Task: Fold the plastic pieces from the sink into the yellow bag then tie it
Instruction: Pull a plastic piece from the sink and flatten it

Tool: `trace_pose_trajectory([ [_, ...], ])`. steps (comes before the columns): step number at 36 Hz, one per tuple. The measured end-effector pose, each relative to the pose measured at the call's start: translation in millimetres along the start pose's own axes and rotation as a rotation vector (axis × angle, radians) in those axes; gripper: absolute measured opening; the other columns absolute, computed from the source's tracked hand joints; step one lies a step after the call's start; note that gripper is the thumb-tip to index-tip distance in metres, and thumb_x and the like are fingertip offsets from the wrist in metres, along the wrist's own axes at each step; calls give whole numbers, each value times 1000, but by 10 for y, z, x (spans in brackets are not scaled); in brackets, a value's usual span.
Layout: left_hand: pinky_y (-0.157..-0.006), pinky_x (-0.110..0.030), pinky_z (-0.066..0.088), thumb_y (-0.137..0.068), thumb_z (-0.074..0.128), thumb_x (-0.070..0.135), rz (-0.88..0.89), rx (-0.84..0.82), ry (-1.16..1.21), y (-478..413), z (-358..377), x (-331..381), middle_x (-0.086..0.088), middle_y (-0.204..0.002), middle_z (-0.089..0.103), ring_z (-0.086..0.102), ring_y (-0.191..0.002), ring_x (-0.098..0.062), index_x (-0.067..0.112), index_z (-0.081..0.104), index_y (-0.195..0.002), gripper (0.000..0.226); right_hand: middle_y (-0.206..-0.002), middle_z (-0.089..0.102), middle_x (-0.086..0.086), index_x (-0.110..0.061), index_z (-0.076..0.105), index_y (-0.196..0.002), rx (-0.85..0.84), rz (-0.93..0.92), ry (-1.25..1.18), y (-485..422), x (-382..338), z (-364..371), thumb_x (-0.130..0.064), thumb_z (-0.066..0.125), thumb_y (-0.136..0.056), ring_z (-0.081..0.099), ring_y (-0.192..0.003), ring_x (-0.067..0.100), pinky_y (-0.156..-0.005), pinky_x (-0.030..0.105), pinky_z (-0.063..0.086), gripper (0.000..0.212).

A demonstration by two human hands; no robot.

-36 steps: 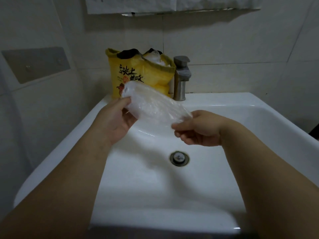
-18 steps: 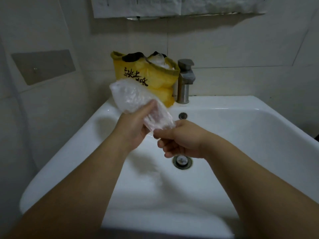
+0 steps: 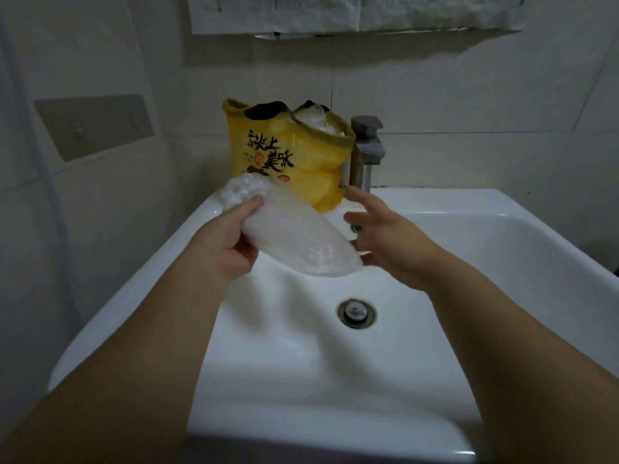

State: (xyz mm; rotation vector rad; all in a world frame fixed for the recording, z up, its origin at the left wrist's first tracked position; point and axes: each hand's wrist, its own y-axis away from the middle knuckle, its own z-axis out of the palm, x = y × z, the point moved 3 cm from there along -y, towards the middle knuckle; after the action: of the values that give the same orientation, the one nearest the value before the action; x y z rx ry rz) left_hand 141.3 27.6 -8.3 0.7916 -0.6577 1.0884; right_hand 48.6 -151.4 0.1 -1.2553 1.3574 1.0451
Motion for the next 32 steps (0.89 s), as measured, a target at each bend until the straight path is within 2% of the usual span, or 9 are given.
trace_pose_trajectory([
  [2,-55,-21,58,-86,70,12,-45,4,-30,-21,-14,-20,-4,-74,75,71,-62,-12,10,66,-102,17,-156,23,-6,-48,25,-144,-29,-164,377,22,-8,76,2,59,-89,43,-132,23,-81,24,49,81],
  [5,-56,-21,58,-86,70,13,-93,21,-104,-52,-21,-71,-7,-92,73,71,-70,-14,9,66,-107,22,-158,13,-11,-48,42,-127,-120,-334,480,114,-124,227,-7,70,-84,15,-142,3,-97,9,34,66],
  [9,-59,-21,58,-85,71,10,-94,54,-213,-66,-22,-117,-8,-86,71,69,-68,-14,6,66,-94,10,-141,40,-16,-39,65,-96,-174,-353,456,180,-240,297,-8,68,-85,40,-123,-5,-94,4,39,33],
  [12,-43,-18,51,-86,70,8,-68,44,-332,-54,-6,-146,-7,-71,70,66,-50,-10,4,65,-84,7,-121,67,4,-19,74,-97,-208,-268,395,172,-220,312,-22,66,-87,65,-102,14,-97,35,50,13],
  [14,-42,-17,48,-87,68,5,-39,-15,-423,-35,29,-173,-7,-74,72,67,-52,-9,2,65,-90,5,-100,66,27,2,69,-103,-182,-228,419,128,-171,308,-29,63,-89,60,-82,38,-81,45,52,35],
  [17,-51,-21,55,-83,67,-5,59,-108,-557,-23,101,-215,-8,-82,72,68,-65,-15,1,68,-101,19,-72,58,13,-3,68,-92,-117,-195,368,72,-120,311,-32,57,-93,46,-66,21,-64,29,39,31],
  [20,-62,-25,56,-81,68,-3,107,-182,-659,10,183,-260,-9,-85,71,67,-73,-20,5,71,-95,16,-77,68,-3,-17,67,-89,-31,-179,294,18,-68,268,-30,58,-94,60,-72,11,-69,20,49,16],
  [25,-58,-26,57,-86,50,-13,211,-247,-810,73,258,-288,-12,-84,71,68,-73,-21,5,71,-88,28,-95,71,7,-12,67,-103,100,-151,339,-54,6,225,-36,66,-88,67,-91,23,-82,37,54,29],
  [32,-59,-21,53,-86,51,-10,211,-463,-754,186,323,-247,-7,-83,69,67,-73,-13,3,68,-101,26,-99,60,5,-8,49,-110,239,-55,161,-111,64,86,-41,75,-78,57,-83,16,-63,26,46,53],
])
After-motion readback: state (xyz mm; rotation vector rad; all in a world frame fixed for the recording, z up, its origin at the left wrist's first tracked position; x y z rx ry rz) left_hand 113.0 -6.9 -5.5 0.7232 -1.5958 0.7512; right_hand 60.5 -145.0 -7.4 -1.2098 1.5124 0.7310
